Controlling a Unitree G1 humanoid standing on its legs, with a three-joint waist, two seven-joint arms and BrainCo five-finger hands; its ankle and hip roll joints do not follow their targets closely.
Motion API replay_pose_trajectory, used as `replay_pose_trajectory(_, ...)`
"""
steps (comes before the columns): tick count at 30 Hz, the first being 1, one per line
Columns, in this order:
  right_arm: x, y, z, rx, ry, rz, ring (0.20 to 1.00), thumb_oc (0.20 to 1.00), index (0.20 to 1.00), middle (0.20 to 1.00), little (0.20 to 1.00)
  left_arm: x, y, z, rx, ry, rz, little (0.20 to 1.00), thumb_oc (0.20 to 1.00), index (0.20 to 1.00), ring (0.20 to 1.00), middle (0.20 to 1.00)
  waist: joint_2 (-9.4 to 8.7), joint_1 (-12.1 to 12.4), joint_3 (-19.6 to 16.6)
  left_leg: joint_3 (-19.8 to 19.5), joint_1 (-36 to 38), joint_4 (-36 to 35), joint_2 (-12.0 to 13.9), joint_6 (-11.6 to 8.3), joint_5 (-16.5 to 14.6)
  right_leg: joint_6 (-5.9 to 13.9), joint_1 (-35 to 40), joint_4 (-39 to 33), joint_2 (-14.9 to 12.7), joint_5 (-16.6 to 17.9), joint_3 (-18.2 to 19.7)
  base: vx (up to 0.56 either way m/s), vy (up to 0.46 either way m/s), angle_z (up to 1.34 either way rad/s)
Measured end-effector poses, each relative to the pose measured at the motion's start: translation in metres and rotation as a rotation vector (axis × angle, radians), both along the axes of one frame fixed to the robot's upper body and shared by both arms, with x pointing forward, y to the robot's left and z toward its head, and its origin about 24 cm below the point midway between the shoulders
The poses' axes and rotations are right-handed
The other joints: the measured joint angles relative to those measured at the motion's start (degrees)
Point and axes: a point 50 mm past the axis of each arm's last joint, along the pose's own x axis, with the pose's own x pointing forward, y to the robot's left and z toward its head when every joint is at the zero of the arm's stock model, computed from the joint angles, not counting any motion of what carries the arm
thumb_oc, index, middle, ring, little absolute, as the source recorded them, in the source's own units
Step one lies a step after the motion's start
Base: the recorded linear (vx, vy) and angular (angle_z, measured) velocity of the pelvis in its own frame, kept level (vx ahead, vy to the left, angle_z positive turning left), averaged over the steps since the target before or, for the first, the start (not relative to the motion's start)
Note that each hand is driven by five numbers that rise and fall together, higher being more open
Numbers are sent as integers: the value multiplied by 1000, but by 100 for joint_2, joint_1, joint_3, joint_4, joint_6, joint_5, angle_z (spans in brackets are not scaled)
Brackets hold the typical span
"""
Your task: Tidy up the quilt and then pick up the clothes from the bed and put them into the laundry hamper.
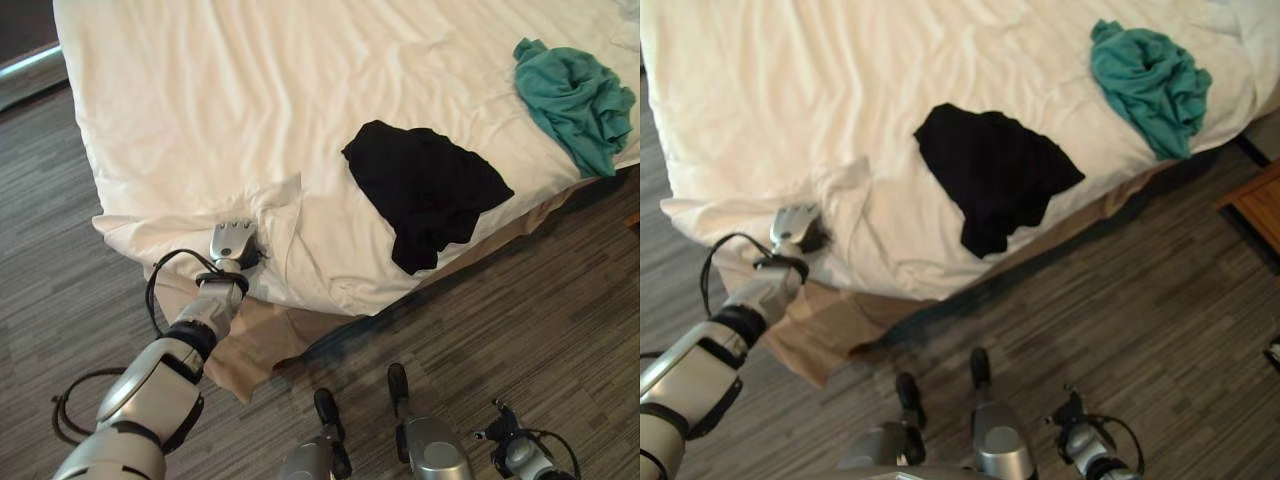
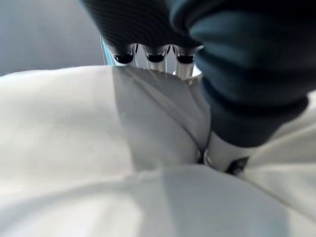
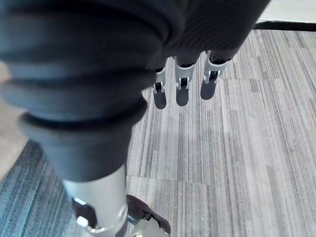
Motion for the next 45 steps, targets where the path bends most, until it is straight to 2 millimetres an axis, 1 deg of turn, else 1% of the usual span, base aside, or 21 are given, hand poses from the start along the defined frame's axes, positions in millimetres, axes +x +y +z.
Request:
replay_pose_trajectory(4,20,-4,16,-2,-100,31,1000,1000,1000,1000,1000,-25,16,-30,-60,73,76,200,200,200,200,200,67,-52,-5,-8,127,0,3,-2,-66,-6,164,-2,0,-30,8,48,18,-4)
replay_pose_trajectory(6,47,-7,49,0,-290,102,1000,1000,1000,1000,1000,-63,34,-65,-154,143,181,266,266,266,266,266,145,-64,-46,-8,311,-1,16,27,-147,-13,347,-4,14,-63,19,45,-8,-4)
replay_pose_trajectory(7,56,-9,67,-6,-375,133,1000,1000,1000,1000,1000,-80,38,-80,-217,165,247,1000,1000,1000,1000,1000,196,-61,-111,-8,351,0,24,37,-166,-30,385,-6,19,-68,6,40,-17,7)
replay_pose_trajectory(10,70,-15,98,-51,-494,205,1000,1000,1000,1000,1000,-123,40,-116,-357,237,399,1000,1000,1000,1000,1000,298,2,-356,-40,402,0,23,34,-167,-53,449,-5,16,-109,-44,38,-11,10)
replay_pose_trajectory(13,92,-12,155,-119,-703,339,1000,1000,1000,1000,1000,-184,34,-158,-435,394,548,1000,1000,1000,1000,1000,360,218,-574,-136,472,1,14,80,-144,-20,574,-11,2,-171,-153,25,3,15)
replay_pose_trajectory(14,97,-7,170,-117,-765,358,859,859,859,859,859,-209,34,-172,-423,499,610,1000,1000,1000,1000,1000,350,228,-632,-155,483,1,13,83,-142,-28,585,-17,2,-180,-184,3,4,14)
replay_pose_trajectory(15,107,1,190,-110,-853,393,200,200,200,200,200,-255,34,-191,-406,668,714,1000,1000,1000,1000,1000,335,292,-670,-177,486,1,14,81,-142,-25,618,-35,2,-192,-214,13,7,11)
replay_pose_trajectory(16,109,6,200,-110,-885,418,200,200,200,200,200,-282,33,-197,-426,723,790,1000,1000,1000,1000,1000,255,323,-648,-196,482,0,16,73,-153,-24,619,-35,3,-193,-227,-15,-15,12)
replay_pose_trajectory(18,115,21,230,-149,-981,538,200,200,200,200,200,-363,20,-209,-445,927,972,1000,1000,1000,1000,1000,117,481,-685,-328,453,1,10,53,-174,-26,647,-38,-6,-211,-335,-20,-20,26)
replay_pose_trajectory(20,132,43,260,-179,-1075,645,200,200,200,200,200,-408,12,-208,-411,1071,999,1000,1000,1000,1000,1000,-25,673,-706,-411,334,1,-1,85,-147,-1,588,-35,-33,-231,-453,-29,-2,43)
replay_pose_trajectory(21,142,63,277,-158,-1143,709,200,200,200,200,200,-415,7,-208,-414,1110,982,1000,1000,1000,1000,1000,-48,867,-733,-411,235,1,-11,85,-144,-1,533,-33,-54,-234,-480,-50,-10,40)
replay_pose_trajectory(23,153,90,298,-134,-1211,816,200,200,200,200,200,-412,3,-210,-424,1117,956,1000,1000,1000,1000,1000,-53,953,-738,-418,144,2,-14,68,-126,9,454,-14,-85,-228,-573,-81,-26,45)
replay_pose_trajectory(27,181,183,324,30,-1237,1041,200,200,200,200,200,-361,-11,-216,-438,1033,734,1000,1000,1000,1000,1000,-53,1287,-733,-517,-320,3,25,65,143,64,106,-1,-77,-187,-780,-174,-59,33)
replay_pose_trajectory(28,189,195,327,37,-1209,1079,200,200,200,200,200,-324,-17,-216,-461,949,652,1000,1000,1000,1000,1000,8,1465,-687,-616,-540,38,23,82,327,65,-72,71,-68,-177,-856,-122,-30,34)
replay_pose_trajectory(29,196,197,328,13,-1185,1085,200,200,200,200,200,-308,-19,-215,-457,920,612,1000,1000,1000,1000,1000,-13,1488,-643,-629,-618,38,27,83,349,66,-174,130,-69,-180,-862,-75,-22,39)
replay_pose_trajectory(32,210,211,322,32,-1098,1058,200,200,200,200,200,-225,-32,-196,-480,694,422,1000,1000,1000,1000,1000,-11,1802,-316,-745,-904,39,12,109,464,63,-460,247,-94,-181,-959,-45,-21,19)
replay_pose_trajectory(35,213,223,296,78,-997,1042,200,200,200,200,200,-176,-44,-172,-519,531,284,1000,1000,1000,1000,1000,22,1814,65,-803,-1088,40,-28,151,571,64,-614,272,-126,-180,-1007,-71,-21,14)
replay_pose_trajectory(37,210,222,264,94,-876,1028,200,200,200,200,200,-145,-57,-155,-549,429,193,1000,1000,1000,1000,1000,169,1814,266,-914,-1231,41,-49,169,606,45,-674,236,-140,-152,-1105,-85,23,25)
replay_pose_trajectory(39,202,223,243,159,-842,998,200,200,200,200,200,-136,-59,-150,-560,403,178,1000,1000,1000,1000,1000,236,1801,344,-940,-1255,42,-51,166,610,38,-704,278,-140,-156,-1141,-65,25,11)
replay_pose_trajectory(41,181,251,230,294,-808,1071,200,200,200,200,200,-131,-57,-148,-542,387,186,1000,1000,1000,1000,1000,277,1648,400,-908,-1264,43,-53,165,610,-3,-816,430,-155,-226,-1063,-25,17,-15)
replay_pose_trajectory(45,147,269,189,436,-606,1164,200,200,200,200,200,-126,-58,-147,-539,380,187,1000,1000,1000,1000,1000,272,1512,410,-912,-1077,43,-48,164,609,-41,-625,434,-151,-286,-1033,3,18,-1)
